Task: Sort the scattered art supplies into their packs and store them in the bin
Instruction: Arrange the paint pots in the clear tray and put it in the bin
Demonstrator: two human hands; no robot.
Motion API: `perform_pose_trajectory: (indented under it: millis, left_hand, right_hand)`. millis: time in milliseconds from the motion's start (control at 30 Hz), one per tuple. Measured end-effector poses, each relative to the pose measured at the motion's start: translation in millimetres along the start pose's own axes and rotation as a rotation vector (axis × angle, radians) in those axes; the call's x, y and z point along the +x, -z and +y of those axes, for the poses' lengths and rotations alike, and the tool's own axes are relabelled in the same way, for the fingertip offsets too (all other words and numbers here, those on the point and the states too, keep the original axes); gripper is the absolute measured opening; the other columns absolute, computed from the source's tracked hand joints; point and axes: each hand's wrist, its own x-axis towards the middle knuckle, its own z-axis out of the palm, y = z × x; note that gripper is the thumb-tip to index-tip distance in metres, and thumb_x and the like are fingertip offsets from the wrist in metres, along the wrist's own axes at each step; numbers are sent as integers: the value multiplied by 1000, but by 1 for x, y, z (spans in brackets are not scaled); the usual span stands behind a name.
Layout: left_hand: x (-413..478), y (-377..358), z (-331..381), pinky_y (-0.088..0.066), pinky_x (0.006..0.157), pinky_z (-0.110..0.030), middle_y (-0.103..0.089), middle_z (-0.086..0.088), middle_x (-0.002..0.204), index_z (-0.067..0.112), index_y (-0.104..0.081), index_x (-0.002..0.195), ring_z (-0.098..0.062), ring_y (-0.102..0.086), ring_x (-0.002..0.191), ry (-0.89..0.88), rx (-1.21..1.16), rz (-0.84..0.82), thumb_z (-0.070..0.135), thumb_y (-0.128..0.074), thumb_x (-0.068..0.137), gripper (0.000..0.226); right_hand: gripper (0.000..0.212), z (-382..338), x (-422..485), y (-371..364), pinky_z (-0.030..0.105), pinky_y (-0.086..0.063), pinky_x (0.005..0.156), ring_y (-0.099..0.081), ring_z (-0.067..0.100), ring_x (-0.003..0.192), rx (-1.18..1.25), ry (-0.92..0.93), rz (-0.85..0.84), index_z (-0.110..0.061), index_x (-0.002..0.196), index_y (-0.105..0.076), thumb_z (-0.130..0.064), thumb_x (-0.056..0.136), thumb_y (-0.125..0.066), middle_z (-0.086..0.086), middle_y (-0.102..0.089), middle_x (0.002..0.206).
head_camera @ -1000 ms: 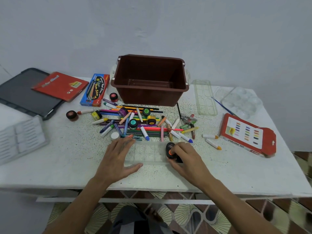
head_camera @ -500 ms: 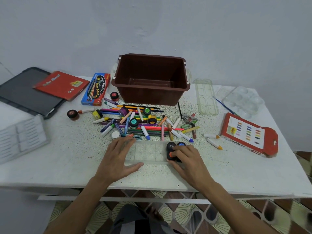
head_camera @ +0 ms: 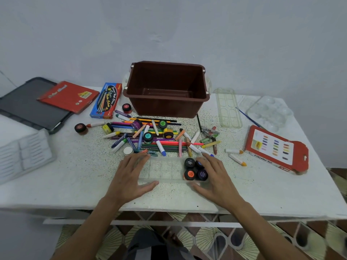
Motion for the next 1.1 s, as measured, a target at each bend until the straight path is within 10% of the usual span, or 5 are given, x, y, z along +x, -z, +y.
perform_pose_trajectory:
  millis: [367,700,1100]
  left_hand:
    - [4,-4,5,-31,103,-36,-52,-2,138,14,-56,134,-21,-46,125,12,40,74,68,-39,92,70]
    - [115,-4,25,-43,93,-40,-63,-4,119,16,-60,128,-22,-59,106,-143,154,172,21,-63,89,39]
    - [142,-1,26,-47,79,-40,-65,-3,108,15,-68,117,-24,-64,94,-52,12,53,20,-67,91,26]
  right_hand:
    - [83,16,-4,-12,38,-38,110,-40,15,136,11,-23,12,-23,149,-33,-71,84,-55,-6,-37,154]
    - [81,17,-5,-16,39,-41,108,-43,16,135,-23,-10,39,-20,147,-37,-70,86,-55,-5,-37,155]
    - [79,18,-4,-15,37,-41,106,-44,15,132,-28,-9,43,-22,146,-39,-71,86,-55,-5,-36,154]
